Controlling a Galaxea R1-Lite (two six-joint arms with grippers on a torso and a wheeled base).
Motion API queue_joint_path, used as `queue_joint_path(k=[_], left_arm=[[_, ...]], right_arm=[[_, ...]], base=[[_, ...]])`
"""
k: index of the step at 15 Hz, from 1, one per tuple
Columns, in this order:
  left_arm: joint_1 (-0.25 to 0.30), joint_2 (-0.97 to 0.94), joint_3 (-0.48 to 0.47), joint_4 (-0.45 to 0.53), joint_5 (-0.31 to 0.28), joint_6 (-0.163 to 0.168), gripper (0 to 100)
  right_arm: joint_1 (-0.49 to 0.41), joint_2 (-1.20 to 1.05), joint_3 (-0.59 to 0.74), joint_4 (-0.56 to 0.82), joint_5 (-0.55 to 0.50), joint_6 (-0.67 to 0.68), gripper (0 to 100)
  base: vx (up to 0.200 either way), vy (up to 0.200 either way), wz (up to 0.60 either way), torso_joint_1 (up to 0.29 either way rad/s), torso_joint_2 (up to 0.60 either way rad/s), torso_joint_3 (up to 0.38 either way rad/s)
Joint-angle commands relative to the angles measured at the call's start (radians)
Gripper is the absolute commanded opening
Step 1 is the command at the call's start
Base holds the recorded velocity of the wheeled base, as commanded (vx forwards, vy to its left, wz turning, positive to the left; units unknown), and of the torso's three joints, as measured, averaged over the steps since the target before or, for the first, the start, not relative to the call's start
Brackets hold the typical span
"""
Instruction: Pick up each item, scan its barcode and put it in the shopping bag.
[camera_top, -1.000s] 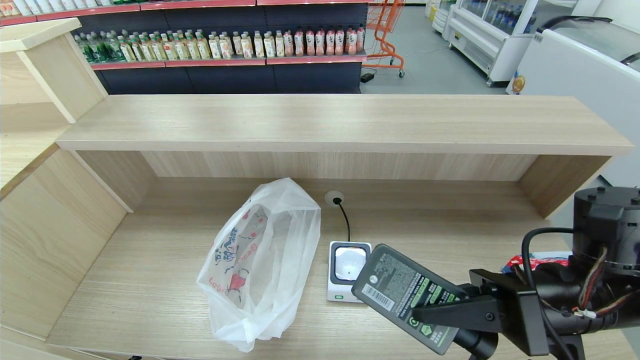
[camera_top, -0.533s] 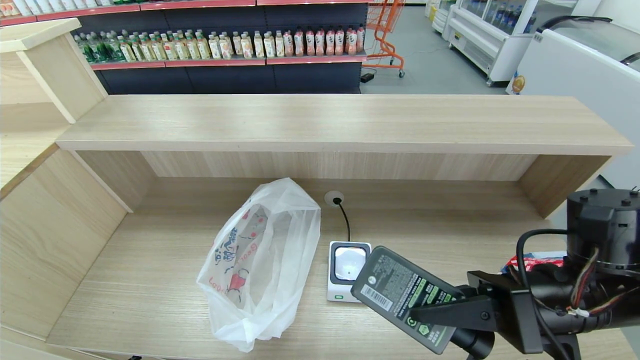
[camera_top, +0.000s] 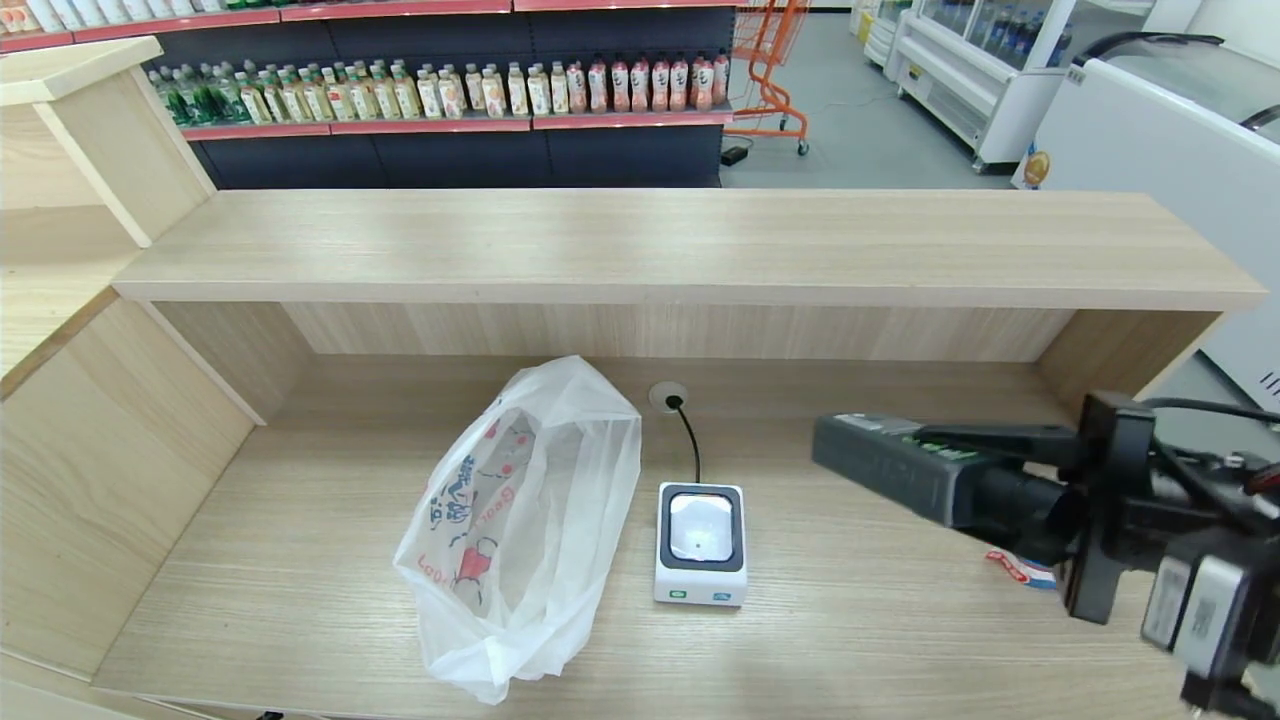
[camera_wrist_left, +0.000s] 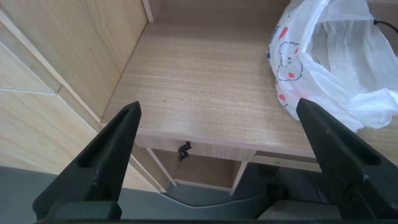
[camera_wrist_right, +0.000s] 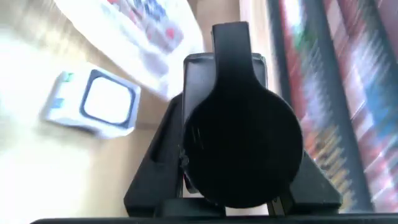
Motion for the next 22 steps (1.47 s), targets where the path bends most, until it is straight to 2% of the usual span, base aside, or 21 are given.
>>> queue_joint_path(k=[1,2,3,5,7,11,22], left_arm=[[0.0,0.0,0.0,0.0,0.001,0.0,100],[0.0,0.0,0.0,0.0,0.001,0.0,100],[0.002,0.0,0.0,0.0,0.001,0.0,100],[0.002,0.0,0.0,0.0,0.001,0.0,100],[0.0,0.0,0.0,0.0,0.001,0.0,100],[0.0,0.0,0.0,0.0,0.001,0.0,100],[0.0,0.0,0.0,0.0,0.001,0.0,100]], right_arm=[[-0.145,-0.1,-0.013,0.001,-0.096,0.313,0],[-0.129,-0.063,-0.041,0.056,-0.229,0.643,0],[-0.063,-0.04,-0.048,0.105,-0.329,0.873,0],[0.055,0.035,-0.076,0.131,-0.403,1.433,0],[0.144,0.127,-0.094,0.148,-0.49,1.722,0],[0.228,0.259,-0.105,0.2,-0.501,1.768,0],[0.265,0.576,-0.337,0.19,-0.505,1.761,0]], base=[[0.0,0.0,0.0,0.0,0.0,0.0],[0.0,0.0,0.0,0.0,0.0,0.0],[0.0,0.0,0.0,0.0,0.0,0.0],[0.0,0.0,0.0,0.0,0.0,0.0],[0.0,0.0,0.0,0.0,0.0,0.0],[0.0,0.0,0.0,0.0,0.0,0.0],[0.0,0.0,0.0,0.0,0.0,0.0]])
